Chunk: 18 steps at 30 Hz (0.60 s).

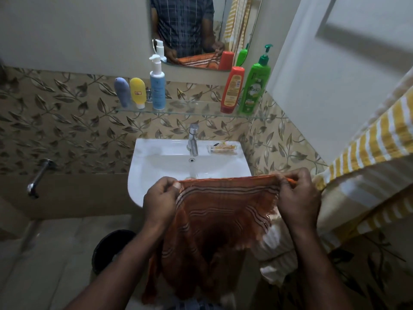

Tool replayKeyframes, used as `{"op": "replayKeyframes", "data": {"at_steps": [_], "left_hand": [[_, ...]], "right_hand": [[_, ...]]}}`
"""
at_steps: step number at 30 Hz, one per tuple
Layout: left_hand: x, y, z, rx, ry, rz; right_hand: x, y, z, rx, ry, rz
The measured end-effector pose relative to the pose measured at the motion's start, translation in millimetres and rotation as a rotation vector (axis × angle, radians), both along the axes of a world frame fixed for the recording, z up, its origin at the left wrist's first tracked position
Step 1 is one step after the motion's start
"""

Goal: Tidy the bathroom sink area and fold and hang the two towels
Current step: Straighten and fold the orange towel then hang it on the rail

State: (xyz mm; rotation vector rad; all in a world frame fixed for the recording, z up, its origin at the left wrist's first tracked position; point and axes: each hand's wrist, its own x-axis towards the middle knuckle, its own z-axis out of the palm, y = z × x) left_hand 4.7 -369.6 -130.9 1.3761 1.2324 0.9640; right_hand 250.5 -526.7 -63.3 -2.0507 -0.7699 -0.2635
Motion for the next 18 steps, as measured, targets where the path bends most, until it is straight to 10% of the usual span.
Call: {"op": "replayKeyframes", "data": {"at_steps": [18], "left_hand": [[-4.8,-4.1,6.6,0.018,0.140,0.048]], "right_hand": [[0.9,7.7,-6.1,0.003,0.133,-0.090]]}}
